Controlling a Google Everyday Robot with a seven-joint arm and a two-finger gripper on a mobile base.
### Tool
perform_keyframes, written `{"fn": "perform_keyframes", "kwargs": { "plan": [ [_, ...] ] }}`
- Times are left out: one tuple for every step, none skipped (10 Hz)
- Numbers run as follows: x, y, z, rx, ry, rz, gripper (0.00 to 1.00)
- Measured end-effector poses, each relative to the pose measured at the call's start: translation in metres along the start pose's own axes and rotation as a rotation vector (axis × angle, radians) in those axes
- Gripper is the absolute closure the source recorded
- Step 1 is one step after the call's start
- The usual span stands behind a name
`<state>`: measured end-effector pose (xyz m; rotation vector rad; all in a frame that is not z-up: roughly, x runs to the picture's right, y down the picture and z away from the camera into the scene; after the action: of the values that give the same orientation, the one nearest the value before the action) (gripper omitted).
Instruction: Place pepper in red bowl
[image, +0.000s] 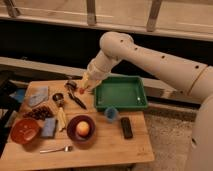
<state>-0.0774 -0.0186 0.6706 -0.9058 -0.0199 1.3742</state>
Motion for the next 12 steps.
{"fn": "perform_keyframes", "kwargs": {
  "plan": [
    [0.000,0.012,0.006,0.002,0.013,-0.040,1.00],
    [-0.002,0.031,0.015,-0.003,0.028,-0.088,1.00],
    [-0.005,0.054,0.029,-0.009,0.048,-0.140,1.00],
    [-0.007,0.079,0.045,-0.019,0.071,-0.190,1.00],
    [-0.004,0.114,0.067,-0.029,0.104,-0.257,1.00],
    [-0.002,0.136,0.084,-0.038,0.127,-0.298,1.00],
    [-0.001,0.155,0.099,-0.050,0.149,-0.333,1.00],
    [0.003,0.179,0.120,-0.066,0.185,-0.379,1.00],
    [0.013,0.202,0.145,-0.085,0.246,-0.437,1.00],
    [0.022,0.216,0.160,-0.094,0.294,-0.486,1.00],
    [0.033,0.228,0.175,-0.103,0.359,-0.549,1.00],
    [0.038,0.232,0.180,-0.106,0.384,-0.571,1.00]
  ]
}}
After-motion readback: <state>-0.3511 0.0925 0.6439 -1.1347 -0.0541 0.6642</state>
